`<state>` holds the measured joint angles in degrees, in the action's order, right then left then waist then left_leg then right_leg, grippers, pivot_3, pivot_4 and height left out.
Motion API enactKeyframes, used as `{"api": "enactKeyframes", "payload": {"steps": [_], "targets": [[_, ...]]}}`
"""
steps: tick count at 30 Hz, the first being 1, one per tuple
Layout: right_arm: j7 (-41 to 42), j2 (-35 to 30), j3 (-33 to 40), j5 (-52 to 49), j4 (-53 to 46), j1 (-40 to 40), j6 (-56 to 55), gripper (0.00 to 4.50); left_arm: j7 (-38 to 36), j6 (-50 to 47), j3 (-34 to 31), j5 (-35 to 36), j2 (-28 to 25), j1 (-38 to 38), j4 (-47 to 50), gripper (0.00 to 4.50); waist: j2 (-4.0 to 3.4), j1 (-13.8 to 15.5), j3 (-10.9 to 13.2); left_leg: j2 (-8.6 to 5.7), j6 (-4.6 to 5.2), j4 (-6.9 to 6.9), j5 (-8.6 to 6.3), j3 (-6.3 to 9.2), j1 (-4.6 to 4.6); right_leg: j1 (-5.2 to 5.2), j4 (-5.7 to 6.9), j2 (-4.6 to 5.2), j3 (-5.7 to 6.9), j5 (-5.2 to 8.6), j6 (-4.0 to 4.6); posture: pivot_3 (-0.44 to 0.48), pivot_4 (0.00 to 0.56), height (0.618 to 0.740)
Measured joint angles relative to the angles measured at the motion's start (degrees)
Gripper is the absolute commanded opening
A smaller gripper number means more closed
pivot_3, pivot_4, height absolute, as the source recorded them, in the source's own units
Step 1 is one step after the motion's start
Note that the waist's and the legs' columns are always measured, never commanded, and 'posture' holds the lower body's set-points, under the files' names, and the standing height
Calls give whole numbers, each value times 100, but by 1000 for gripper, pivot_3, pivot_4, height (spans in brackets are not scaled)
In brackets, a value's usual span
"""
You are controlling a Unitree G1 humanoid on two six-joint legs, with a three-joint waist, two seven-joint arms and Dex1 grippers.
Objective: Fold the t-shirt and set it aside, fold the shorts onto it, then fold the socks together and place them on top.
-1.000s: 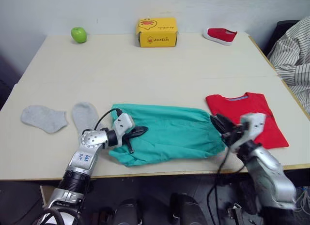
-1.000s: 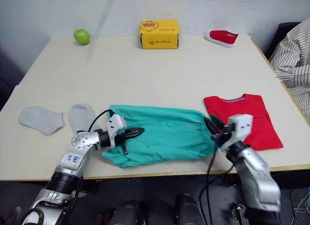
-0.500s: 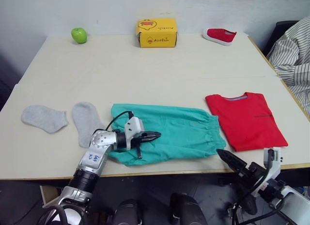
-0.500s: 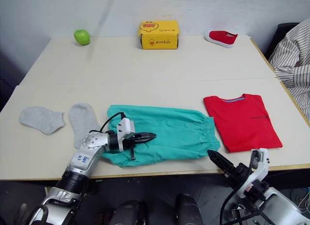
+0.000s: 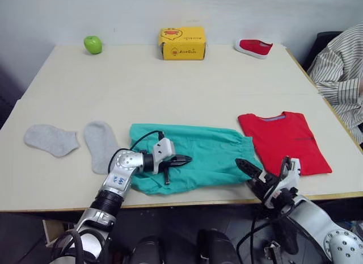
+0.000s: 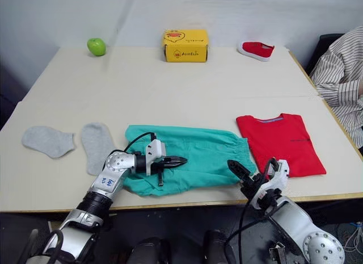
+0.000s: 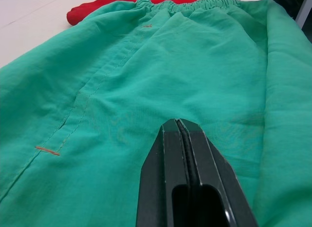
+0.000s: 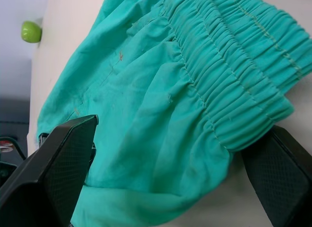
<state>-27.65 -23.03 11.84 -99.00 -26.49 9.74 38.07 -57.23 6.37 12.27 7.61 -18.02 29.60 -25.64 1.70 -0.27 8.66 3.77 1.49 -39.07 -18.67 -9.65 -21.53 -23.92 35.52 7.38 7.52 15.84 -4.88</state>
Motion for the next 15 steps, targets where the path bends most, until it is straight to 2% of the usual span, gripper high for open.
{"api": "enactKeyframes", "payload": {"steps": [3, 6, 10, 15], "targets": [[-23, 505, -71, 308, 110, -229, -207, 4493, -4, -51, -53, 6, 4, 75, -126, 0, 4, -27, -3, 23, -4, 1, -23, 5, 30, 35, -18, 4, -5, 5, 9, 0, 150, 740], [289, 945, -324, 1191, 375, -633, -486, 3934, -65, -56, -82, 5, -2, 141, -206, 0, 0, -130, -1, 28, -8, 3, -25, 6, 29, 32, -17, 2, -11, 7, 15, 0, 150, 740], [925, 1332, -613, 2737, 813, -964, -1174, 2483, -136, -63, -75, 5, 13, 157, -183, 0, -29, -133, 8, 22, -14, 8, -26, 2, 22, 22, -12, -15, -6, 8, 16, 0, 150, 740], [1700, 1544, -751, 4165, 958, -936, -1889, 666, -163, -90, -87, 14, 5, 142, -106, 0, -64, -117, 28, 2, -9, 8, -27, -2, 16, 14, -6, -16, -6, 7, 11, 0, 150, 740]]}}
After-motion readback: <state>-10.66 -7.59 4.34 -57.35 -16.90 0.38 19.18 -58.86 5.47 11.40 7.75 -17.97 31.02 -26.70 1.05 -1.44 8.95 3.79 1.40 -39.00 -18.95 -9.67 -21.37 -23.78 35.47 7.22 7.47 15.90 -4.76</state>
